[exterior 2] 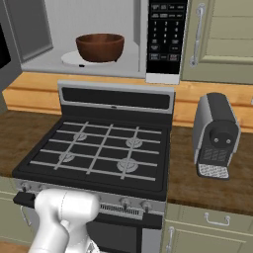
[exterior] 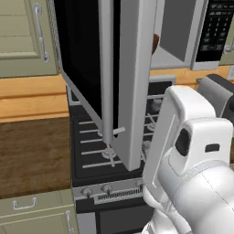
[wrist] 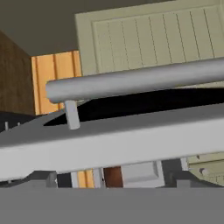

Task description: Open the microwave, place the bowl with waffle inside the microwave, then close the microwave door and turn it on.

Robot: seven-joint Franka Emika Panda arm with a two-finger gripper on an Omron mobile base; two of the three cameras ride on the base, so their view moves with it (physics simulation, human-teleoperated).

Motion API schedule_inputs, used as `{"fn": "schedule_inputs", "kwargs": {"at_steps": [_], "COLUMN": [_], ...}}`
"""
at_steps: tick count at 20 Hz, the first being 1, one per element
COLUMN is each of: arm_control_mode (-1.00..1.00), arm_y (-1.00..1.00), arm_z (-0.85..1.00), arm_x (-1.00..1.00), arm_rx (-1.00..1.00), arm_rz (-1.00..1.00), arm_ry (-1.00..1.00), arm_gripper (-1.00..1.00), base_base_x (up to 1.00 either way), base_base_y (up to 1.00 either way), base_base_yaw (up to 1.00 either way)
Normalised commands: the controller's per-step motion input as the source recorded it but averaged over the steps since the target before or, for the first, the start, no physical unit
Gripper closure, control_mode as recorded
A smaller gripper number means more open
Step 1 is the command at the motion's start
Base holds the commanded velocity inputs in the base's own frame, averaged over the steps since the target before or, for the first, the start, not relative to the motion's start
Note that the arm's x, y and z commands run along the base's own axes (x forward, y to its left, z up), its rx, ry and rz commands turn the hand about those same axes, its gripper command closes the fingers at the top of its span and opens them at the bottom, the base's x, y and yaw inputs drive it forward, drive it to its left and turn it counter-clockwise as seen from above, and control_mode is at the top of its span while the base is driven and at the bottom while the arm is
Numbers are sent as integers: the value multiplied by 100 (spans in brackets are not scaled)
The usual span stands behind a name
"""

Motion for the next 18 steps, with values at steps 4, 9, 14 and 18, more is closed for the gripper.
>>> {"fn": "schedule_inputs", "kwargs": {"at_steps": [4,9,14,18], "arm_control_mode": [-100,-100,-100,-100], "arm_y": [97,98,73,31], "arm_z": [-28,-36,-52,-33], "arm_x": [0,15,64,100], "arm_rx": [-5,-10,-14,-10], "arm_rz": [0,0,-8,-21], "arm_ry": [-2,-4,0,0], "arm_gripper": [-100,-100,-100,-100], "base_base_x": [0,0,0,0], "base_base_y": [0,0,0,0], "base_base_yaw": [0,0,0,0]}}
